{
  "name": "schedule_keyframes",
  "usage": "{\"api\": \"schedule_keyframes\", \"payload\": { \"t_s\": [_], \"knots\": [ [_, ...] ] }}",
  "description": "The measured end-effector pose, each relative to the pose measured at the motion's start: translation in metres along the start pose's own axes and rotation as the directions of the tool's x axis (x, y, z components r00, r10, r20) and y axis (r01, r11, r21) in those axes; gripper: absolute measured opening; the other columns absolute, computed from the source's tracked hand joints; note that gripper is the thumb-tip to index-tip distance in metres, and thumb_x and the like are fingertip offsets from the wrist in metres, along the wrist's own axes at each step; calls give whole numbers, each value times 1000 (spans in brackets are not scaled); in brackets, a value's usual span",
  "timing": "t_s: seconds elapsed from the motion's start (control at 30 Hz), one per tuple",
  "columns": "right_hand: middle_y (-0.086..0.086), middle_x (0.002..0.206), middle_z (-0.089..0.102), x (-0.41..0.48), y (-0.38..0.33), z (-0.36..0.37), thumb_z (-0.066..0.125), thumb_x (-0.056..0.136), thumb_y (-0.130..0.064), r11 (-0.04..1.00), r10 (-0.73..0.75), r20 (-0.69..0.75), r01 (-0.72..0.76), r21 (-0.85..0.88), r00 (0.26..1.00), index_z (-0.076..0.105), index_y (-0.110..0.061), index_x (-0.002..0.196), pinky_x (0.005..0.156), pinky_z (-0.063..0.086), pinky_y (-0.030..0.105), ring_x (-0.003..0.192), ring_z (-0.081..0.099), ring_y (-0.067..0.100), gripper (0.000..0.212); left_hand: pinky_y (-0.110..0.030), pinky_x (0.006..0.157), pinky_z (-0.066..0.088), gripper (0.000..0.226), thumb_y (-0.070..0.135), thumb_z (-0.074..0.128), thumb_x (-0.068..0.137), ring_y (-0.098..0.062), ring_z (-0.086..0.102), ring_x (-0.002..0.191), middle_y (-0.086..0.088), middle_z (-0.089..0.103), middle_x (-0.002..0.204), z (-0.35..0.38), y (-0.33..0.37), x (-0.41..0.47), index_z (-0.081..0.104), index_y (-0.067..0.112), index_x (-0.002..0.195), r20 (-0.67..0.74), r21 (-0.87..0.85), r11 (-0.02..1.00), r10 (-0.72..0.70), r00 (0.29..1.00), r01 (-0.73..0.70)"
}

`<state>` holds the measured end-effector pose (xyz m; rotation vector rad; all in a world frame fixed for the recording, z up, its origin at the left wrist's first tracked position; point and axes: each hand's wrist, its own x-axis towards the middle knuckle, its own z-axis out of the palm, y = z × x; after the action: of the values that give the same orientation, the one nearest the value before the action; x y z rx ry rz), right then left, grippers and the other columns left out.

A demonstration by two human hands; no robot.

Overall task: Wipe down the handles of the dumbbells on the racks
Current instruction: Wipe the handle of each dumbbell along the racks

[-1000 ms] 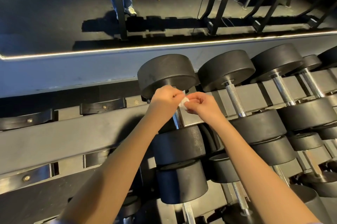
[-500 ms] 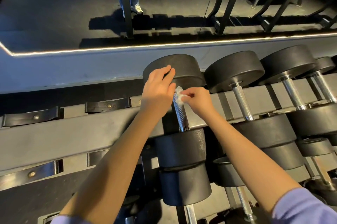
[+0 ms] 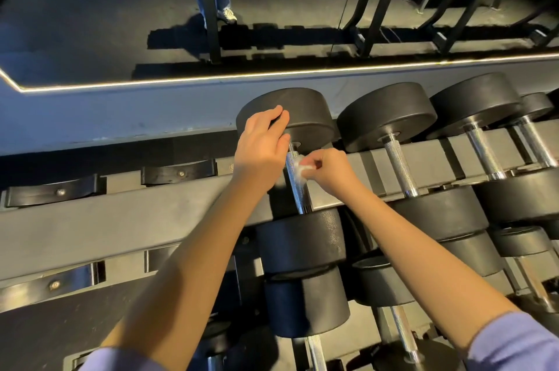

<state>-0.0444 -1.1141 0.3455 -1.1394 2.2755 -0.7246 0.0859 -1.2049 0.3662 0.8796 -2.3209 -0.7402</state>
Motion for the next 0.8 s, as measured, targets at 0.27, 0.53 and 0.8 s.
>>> {"api": "schedule_keyframes", "payload": {
  "t_s": [0.27,0.53,0.8],
  "knots": [
    [-4,68,62,-9,2,-6,81,65,-1,997,66,151,-72,31,986,74,-11,80,62,41,19,64,52,5,18,-29,111,26,44,20,43,101,-17,27,138,-2,38,148,-2,3,0,40,11,144,10,26,1000,15,1000,-16],
    [5,79,67,-22,4,-7,76,71,-2,987,159,153,-154,-43,975,72,-9,76,71,49,24,78,61,16,10,-35,113,28,46,23,42,101,-19,23,140,-2,34,151,-3,11,-1,37,12,146,44,121,993,-8,999,3],
    [2,90,64,-48,37,-43,65,83,-13,987,158,-240,-143,80,958,69,-15,103,71,40,24,82,56,16,20,-35,105,33,33,16,50,96,-25,45,125,-8,57,128,27,43,-1,60,7,127,36,159,973,165,986,-169]
  ]
}}
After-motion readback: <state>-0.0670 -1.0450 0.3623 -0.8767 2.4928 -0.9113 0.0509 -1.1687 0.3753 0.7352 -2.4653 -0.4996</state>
